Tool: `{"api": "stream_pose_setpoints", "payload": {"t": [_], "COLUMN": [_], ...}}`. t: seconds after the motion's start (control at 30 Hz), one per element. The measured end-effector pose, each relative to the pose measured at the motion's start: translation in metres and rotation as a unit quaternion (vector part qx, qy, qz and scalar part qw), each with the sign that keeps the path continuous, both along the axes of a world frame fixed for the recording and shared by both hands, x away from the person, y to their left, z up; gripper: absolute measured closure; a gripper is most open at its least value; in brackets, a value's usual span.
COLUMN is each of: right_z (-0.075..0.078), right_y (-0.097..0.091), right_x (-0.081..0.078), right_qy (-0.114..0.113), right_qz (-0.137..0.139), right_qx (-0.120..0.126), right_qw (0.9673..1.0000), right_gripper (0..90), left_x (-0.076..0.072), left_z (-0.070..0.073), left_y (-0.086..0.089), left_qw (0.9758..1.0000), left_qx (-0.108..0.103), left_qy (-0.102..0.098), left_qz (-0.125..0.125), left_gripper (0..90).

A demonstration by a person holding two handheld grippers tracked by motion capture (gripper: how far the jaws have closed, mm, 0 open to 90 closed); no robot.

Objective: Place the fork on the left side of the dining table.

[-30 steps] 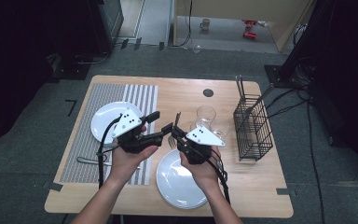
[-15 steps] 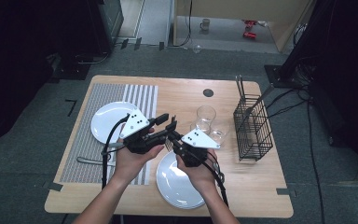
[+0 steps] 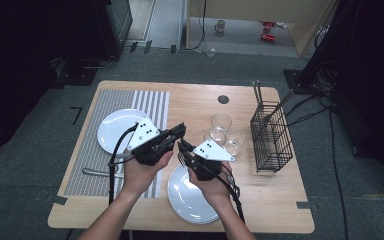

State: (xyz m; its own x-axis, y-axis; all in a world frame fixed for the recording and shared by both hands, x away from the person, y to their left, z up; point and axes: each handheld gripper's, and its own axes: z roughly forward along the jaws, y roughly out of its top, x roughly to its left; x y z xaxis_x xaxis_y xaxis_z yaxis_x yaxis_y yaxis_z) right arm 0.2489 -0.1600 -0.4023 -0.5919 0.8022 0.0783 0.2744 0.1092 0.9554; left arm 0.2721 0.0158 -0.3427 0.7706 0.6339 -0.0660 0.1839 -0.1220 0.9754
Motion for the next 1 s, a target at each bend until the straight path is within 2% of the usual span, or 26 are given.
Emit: {"api": "stream_pose_setpoints", "payload": {"t": [0.23, 0.43, 0.53, 0.67, 0.9, 0.97, 1.0], "right_z": [-0.001, 0.0, 0.0, -0.003, -0.01, -0.012, -0.013], "right_y": [-0.001, -0.004, -0.006, -0.01, -0.018, -0.023, -0.026], "right_x": [0.0, -0.001, -0.003, -0.003, -0.001, -0.002, -0.003], "right_qy": [0.003, 0.008, 0.001, 0.009, 0.038, 0.056, 0.063], "right_qz": [0.001, 0.011, 0.005, 0.004, -0.007, -0.016, -0.013], "right_qx": [0.002, 0.004, -0.001, -0.008, -0.029, -0.039, -0.042], "right_qw": [1.0, 0.9999, 1.0, 0.9999, 0.9988, 0.9976, 0.997], "right_gripper": [84.1, 71.8, 62.3, 47.9, 11.2, 0.0, 0.0], "left_x": [0.001, 0.004, 0.006, 0.007, 0.009, 0.01, 0.01], "left_z": [0.0, -0.001, 0.0, 0.0, -0.002, -0.003, -0.003], "left_y": [0.001, 0.005, 0.007, 0.01, 0.011, 0.012, 0.013], "left_qw": [0.9999, 0.9999, 0.9999, 0.9999, 0.9999, 0.9999, 0.9999], "left_qx": [0.001, -0.008, -0.01, -0.009, -0.007, -0.009, -0.009], "left_qy": [0.002, 0.006, 0.007, 0.006, 0.008, 0.01, 0.01], "left_qz": [-0.01, -0.006, 0.0, 0.004, 0.002, 0.002, 0.002], "left_gripper": [88.9, 89.0, 89.0, 89.0, 89.0, 89.0, 89.0]}}
